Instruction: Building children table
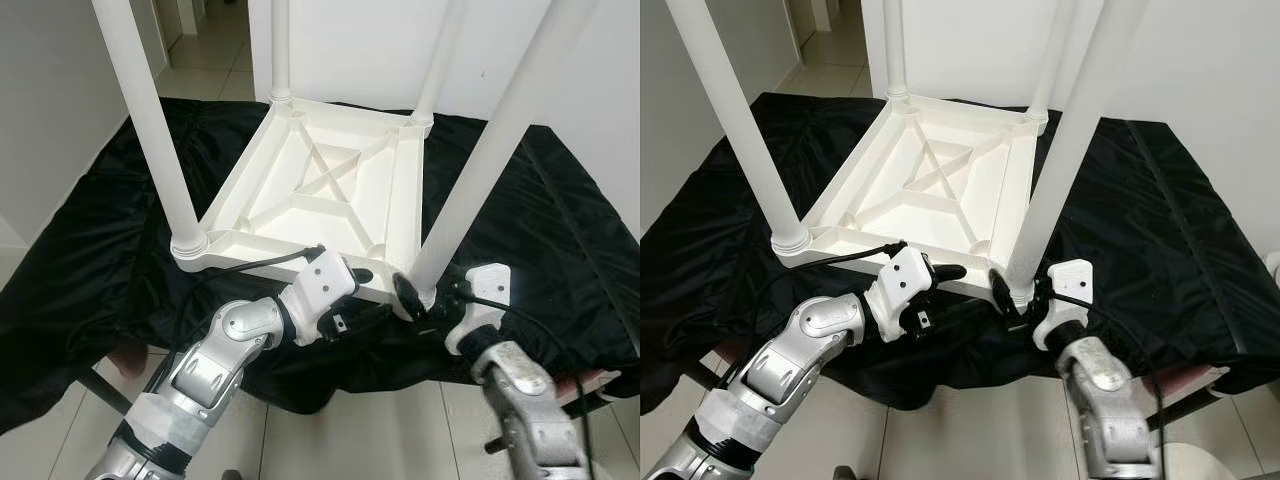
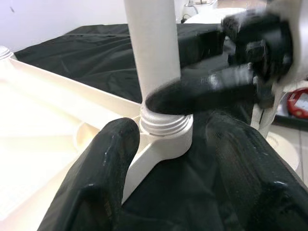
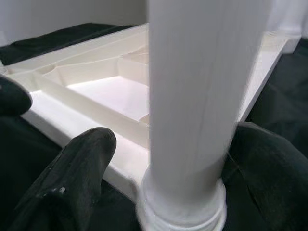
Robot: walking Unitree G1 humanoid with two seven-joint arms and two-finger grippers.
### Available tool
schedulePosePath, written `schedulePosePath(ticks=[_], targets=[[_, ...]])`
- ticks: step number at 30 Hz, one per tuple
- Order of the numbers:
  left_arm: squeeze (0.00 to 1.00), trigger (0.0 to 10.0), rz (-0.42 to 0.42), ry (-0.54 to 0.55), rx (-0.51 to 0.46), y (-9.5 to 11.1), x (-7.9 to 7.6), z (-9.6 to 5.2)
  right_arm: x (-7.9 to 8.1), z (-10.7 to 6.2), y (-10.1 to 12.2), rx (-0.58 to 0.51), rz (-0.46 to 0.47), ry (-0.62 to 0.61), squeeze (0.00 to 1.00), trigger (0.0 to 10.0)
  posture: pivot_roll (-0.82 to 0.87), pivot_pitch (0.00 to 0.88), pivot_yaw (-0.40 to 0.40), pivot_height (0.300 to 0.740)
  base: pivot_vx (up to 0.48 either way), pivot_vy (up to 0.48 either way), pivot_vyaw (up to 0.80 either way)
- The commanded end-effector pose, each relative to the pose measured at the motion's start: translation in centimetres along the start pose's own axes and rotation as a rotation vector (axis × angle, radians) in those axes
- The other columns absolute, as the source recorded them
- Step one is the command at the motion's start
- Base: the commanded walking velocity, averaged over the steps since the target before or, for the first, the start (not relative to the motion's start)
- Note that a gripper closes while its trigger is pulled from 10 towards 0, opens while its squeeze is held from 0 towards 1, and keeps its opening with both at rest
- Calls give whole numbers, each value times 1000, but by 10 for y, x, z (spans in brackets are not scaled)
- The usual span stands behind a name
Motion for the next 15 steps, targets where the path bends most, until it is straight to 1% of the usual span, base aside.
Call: schedulePosePath(ticks=[1, 2, 3, 6, 7, 10, 11, 14, 15], targets=[[0, 10000, -2, 33, 14, -5, 3, -2, -2, 3, -9, 54, -7, 86, 0, 10000, -62, 57, -32, 740, 0, 0, 0], [0, 10000, -7, 31, 11, -5, 2, -2, -5, 7, -13, 82, -32, 125, 0, 10000, -55, 53, -33, 740, 0, 0, 0], [0, 10000, -7, 31, 11, -5, 2, -2, -5, 7, -13, 82, -32, 125, 0, 10000, -55, 53, -33, 740, 0, 0, 0], [0, 10000, -7, 29, 8, -5, 0, -3, -6, 18, -17, 122, -57, 196, 0, 10000, -43, 48, -33, 740, 0, 0, 0], [0, 10000, -4, 29, 9, -5, -1, -3, -6, 25, -17, 128, -68, 220, 0, 10000, -31, 47, -38, 740, 0, 0, 0], [0, 10000, -4, 29, 9, -5, -1, -3, -6, 25, -17, 128, -68, 220, 0, 10000, -31, 47, -38, 740, 0, 0, 0], [0, 10000, -2, 29, 9, -5, -1, -3, -7, 29, -17, 132, -77, 236, 0, 10000, -31, 47, -38, 740, 0, 0, 0], [0, 10000, -2, 29, 9, -5, -1, -3, -7, 29, -17, 132, -77, 236, 0, 10000, -31, 47, -38, 740, 0, 0, 0], [0, 10000, 1, 31, 11, -5, -1, -3, -5, 37, -16, 136, -89, 261, 0, 10000, -10, 49, -46, 740, 0, 0, 0]])
Point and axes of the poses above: a point about 5 cm out from each wrist's last joint towards the gripper, its own z axis pointing out of the wrist towards the gripper, its own y axis along the axis of the wrist's last joint, x = y × z, the point moved 4 cm from there along z, pointing out of the wrist towards the gripper, and after that the axes turned 6 degrees about z, right-handed, at the moved point
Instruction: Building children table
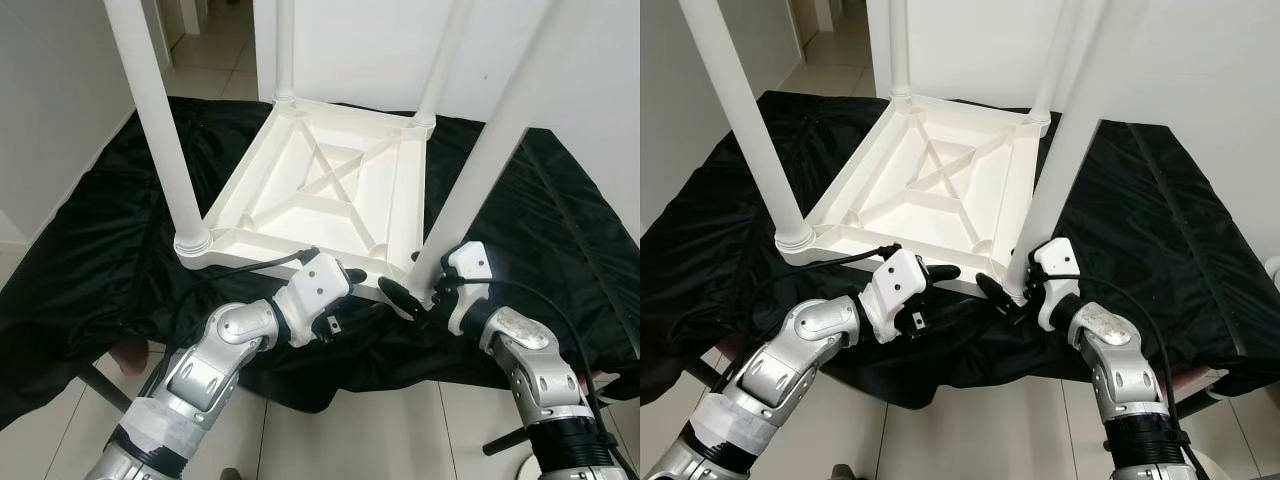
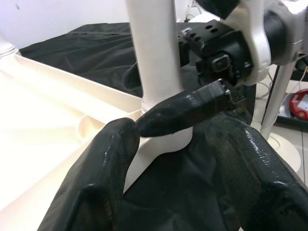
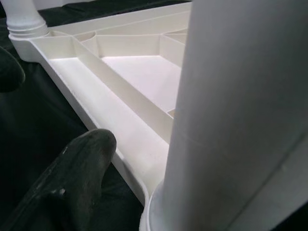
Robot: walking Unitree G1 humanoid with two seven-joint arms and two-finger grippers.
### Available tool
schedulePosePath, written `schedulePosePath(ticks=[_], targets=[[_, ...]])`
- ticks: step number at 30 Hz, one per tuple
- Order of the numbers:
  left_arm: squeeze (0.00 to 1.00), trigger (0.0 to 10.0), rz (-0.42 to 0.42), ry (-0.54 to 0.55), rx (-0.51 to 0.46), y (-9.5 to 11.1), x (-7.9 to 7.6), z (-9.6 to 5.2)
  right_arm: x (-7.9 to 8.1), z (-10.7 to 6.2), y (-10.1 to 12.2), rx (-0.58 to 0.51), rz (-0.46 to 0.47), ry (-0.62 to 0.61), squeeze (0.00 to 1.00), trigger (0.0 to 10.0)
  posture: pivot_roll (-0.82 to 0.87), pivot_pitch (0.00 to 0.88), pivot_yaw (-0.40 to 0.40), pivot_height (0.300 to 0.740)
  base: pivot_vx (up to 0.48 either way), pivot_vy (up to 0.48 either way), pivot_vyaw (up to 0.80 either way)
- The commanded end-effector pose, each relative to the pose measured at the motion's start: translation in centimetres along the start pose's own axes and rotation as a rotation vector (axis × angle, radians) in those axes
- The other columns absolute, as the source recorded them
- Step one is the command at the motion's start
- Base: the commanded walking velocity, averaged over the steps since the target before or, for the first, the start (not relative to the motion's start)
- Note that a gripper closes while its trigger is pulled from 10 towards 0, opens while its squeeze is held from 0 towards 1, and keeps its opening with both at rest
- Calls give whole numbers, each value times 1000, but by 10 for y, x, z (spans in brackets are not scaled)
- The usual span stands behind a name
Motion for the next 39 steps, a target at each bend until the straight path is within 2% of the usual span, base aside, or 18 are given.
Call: schedulePosePath(ticks=[1, 2, 4, 5, 6, 18, 19, 24, 27, 29, 30, 31, 33, 35, 37, 39], targets=[[0, 10000, 8, 22, 9, -1, 1, 0, 1, 3, -1, 15, -21, 22, 0, 10000, -10, 49, -46, 740, 0, 0, 0], [0, 10000, 11, 34, 12, -1, 3, -2, 4, 18, -3, 31, -32, 86, 0, 10000, 10, 50, -52, 740, 0, 0, 0], [0, 10000, 11, 34, 12, -1, 3, -2, 4, 18, -3, 31, -32, 86, 0, 10000, 10, 50, -52, 740, 0, 0, 0], [0, 10000, 11, 37, 15, -1, 3, -4, 6, 22, -4, 36, -33, 105, 0, 4745, 20, 51, -51, 740, 0, 0, 0], [0, 10000, 9, 37, 18, -2, 3, -5, 8, 25, -4, 38, -33, 119, 0, 0, 22, 52, -50, 740, 0, 0, 0], [0, 10000, 17, 32, 29, -3, 5, -8, 1, 20, -9, 36, -20, 133, 0, 0, 24, 53, -39, 740, 0, 0, 0], [0, 10000, 25, 27, 34, -5, 5, -8, 0, 18, -8, 28, -9, 116, 0, 10000, 19, 54, -36, 740, 0, 0, 0], [0, 10000, 25, 21, 36, -5, 5, -7, -3, 15, -8, 14, -4, 81, 0, 10000, 6, 59, -30, 740, 0, 0, 0], [0, 10000, 24, 15, 32, -5, 4, -6, -10, 10, -11, 33, -13, 16, 0, 10000, 2, 67, -27, 740, 0, 0, 0], [0, 10000, 25, 12, 28, -5, 1, -3, -18, 4, -15, 51, -34, -55, 0, 10000, 2, 72, -23, 740, 0, 0, 0], [0, 10000, 28, 14, 29, -6, 1, -2, -21, 2, -16, 44, -15, -94, 0, 10000, 2, 75, -24, 740, 0, 0, 0], [0, 10000, 28, 14, 29, -6, 1, -2, -21, 2, -16, 44, -15, -94, 0, 10000, 2, 75, -24, 740, 0, 0, 0], [0, 10000, 27, 12, 21, -4, 0, -1, -25, -7, -14, 18, 2, -237, 0, 10000, -2, 89, -31, 740, 0, 0, 0], [0, 10000, 27, 12, 21, -4, 0, -1, -25, -7, -14, 18, 2, -237, 0, 10000, -2, 89, -31, 740, 0, 0, 0], [0, 10000, 36, 19, 22, -2, 1, -1, -24, -12, -12, 4, 27, -341, 0, 10000, 2, 94, -34, 740, 0, 0, 0], [0, 10000, 36, 19, 22, -2, 1, -1, -24, -12, -12, 4, 27, -341, 0, 10000, 2, 94, -34, 740, 0, 0, 0]])
Point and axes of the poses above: a point about 5 cm out from each wrist's last joint towards the gripper, its own z axis pointing out of the wrist towards the gripper, its own y axis along the axis of the wrist's last joint, x = y × z, the point moved 4 cm from there along z, pointing out of the wrist towards the gripper, and after that the axes turned 6 degrees about z, right-handed, at the moved point
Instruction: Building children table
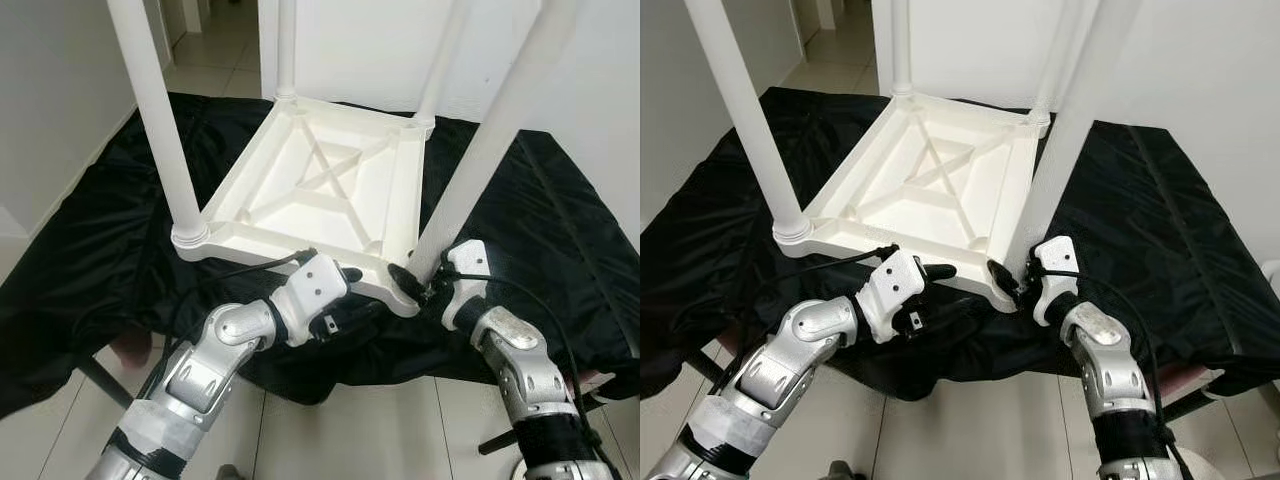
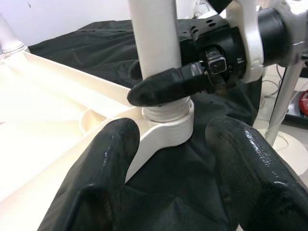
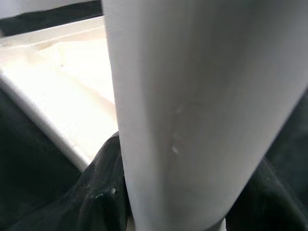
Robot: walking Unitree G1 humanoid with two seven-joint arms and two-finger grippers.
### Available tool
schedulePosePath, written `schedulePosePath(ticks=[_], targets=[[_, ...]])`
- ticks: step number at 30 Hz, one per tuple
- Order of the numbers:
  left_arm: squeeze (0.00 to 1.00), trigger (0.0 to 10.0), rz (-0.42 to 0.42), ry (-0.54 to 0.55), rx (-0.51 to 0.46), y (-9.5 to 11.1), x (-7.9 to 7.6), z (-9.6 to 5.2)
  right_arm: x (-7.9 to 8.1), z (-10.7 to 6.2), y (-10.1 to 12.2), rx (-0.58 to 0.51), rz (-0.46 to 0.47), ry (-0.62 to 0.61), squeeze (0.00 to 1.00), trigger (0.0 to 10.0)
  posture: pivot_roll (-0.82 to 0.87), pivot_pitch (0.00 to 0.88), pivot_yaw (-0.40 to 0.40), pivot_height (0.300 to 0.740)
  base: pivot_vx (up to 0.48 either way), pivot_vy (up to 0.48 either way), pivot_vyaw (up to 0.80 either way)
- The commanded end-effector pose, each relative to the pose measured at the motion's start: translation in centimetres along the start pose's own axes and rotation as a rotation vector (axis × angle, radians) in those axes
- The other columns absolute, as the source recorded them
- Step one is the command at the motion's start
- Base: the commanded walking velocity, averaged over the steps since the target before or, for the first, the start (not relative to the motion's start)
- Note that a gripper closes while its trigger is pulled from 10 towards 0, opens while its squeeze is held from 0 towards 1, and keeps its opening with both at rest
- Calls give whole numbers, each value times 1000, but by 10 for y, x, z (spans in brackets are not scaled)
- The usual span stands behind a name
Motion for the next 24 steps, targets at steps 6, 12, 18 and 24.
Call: schedulePosePath(ticks=[6, 12, 18, 24], targets=[[0, 10000, 23, 31, 13, -1, 2, 2, -12, -17, -15, 33, 40, -337, 0, 10000, 3, 100, -32, 740, 0, 0, 0], [0, 10000, 47, 42, 20, 0, 3, 8, 16, -25, -21, -34, 117, -630, 0, 10000, 5, 99, -29, 740, 0, 0, 0], [0, 10000, 38, 66, 5, 1, 10, 9, 24, -19, -18, -22, 96, -621, 0, 10000, -5, 94, -25, 740, 0, 0, 0], [0, 10000, 31, 95, -1, 1, 14, 10, 14, -27, -14, -45, 94, -672, 1000, 10000, -17, 77, -19, 740, 0, 0, 0]])
Point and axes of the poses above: a point about 5 cm out from each wrist's last joint towards the gripper, its own z axis pointing out of the wrist towards the gripper, its own y axis along the axis of the wrist's last joint, x = y × z, the point moved 4 cm from there along z, pointing out of the wrist towards the gripper, and after that the axes turned 6 degrees about z, right-handed, at the moved point
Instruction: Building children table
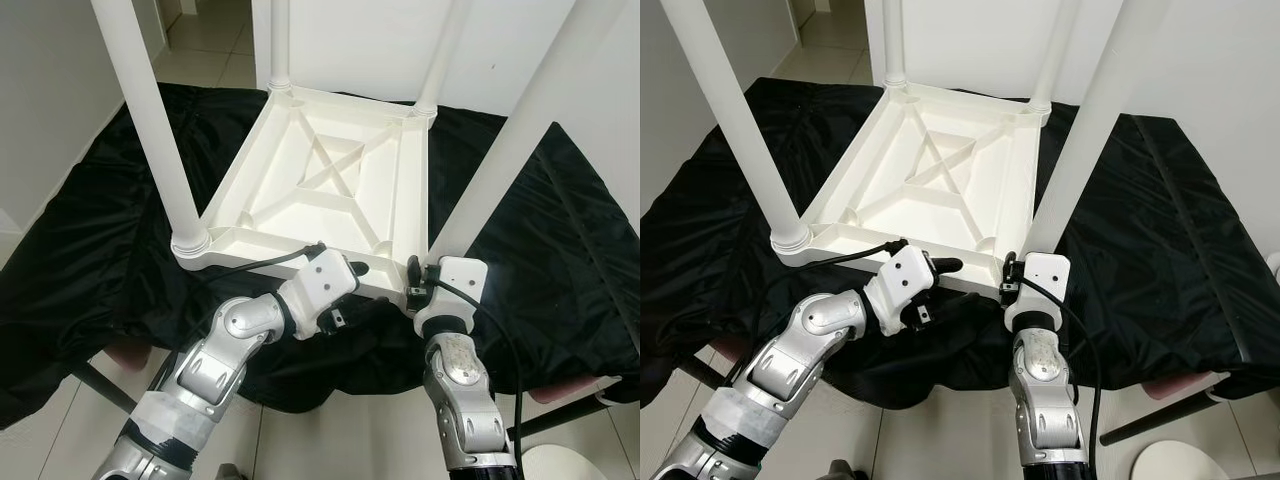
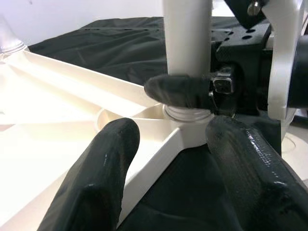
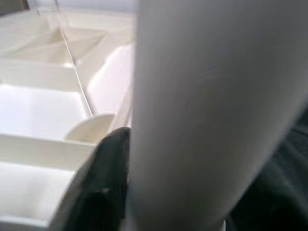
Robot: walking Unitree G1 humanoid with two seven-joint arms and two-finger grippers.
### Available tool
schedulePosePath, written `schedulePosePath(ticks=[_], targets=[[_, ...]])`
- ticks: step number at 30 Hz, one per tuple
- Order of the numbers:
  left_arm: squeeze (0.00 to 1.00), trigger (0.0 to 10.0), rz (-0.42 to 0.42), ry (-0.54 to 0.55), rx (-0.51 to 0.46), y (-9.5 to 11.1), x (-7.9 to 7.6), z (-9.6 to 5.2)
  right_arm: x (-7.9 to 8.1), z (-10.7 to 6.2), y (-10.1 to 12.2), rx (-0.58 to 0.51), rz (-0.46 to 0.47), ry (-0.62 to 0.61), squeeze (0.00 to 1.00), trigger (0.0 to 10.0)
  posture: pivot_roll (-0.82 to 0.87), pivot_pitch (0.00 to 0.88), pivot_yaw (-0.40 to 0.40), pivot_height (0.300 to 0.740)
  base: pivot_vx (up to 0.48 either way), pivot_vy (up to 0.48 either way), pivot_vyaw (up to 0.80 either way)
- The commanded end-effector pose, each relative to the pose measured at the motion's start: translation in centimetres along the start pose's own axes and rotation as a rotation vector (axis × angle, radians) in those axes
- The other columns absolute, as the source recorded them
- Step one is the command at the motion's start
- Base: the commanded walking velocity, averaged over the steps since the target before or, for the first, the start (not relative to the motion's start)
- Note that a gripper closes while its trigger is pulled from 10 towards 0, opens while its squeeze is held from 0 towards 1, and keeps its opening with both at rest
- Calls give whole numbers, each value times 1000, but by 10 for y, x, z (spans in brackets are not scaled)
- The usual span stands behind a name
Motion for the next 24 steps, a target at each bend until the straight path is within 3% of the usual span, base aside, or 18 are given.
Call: schedulePosePath(ticks=[1, 9, 10, 11, 18, 19, 24], targets=[[0, 10000, 6, 80, 12, -3, 8, 0, -13, -5, -14, 51, 6, -74, 1000, 10000, -21, 71, -18, 740, 0, 0, 0], [0, 10000, 0, 82, 5, -4, 5, 0, -21, -4, -3, -10, 7, -46, 1000, 10000, -36, 55, -14, 740, 0, 0, 0], [0, 10000, -5, 71, 2, -5, 3, -3, -21, -4, -1, -9, 22, 31, 1000, 10000, -44, 47, -13, 740, 0, 0, 0], [0, 10000, -27, 46, -4, -5, 2, -4, -19, -6, -1, 0, 41, 103, 0, 10000, -49, 42, -13, 740, 0, 0, 0], [0, 10000, -88, -3, -15, -7, 0, -6, -21, -8, -1, 29, 56, 268, 0, 10000, -57, 37, -16, 740, 0, 0, 0], [0, 10000, -100, -21, -16, -7, -2, -6, -30, -6, 3, 19, 17, 318, 0, 10000, -66, 34, -12, 740, 0, 0, 0], [0, 10000, -73, -56, -17, -7, -8, -6, -42, -4, 8, 10, -48, 407, 0, 10000, -78, 28, -5, 740, 0, 0, 0]])
Point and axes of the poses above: a point about 5 cm out from each wrist's last joint towards the gripper, its own z axis pointing out of the wrist towards the gripper, its own y axis along the axis of the wrist's last joint, x = y × z, the point moved 4 cm from there along z, pointing out of the wrist towards the gripper, and after that the axes turned 6 degrees about z, right-handed, at the moved point
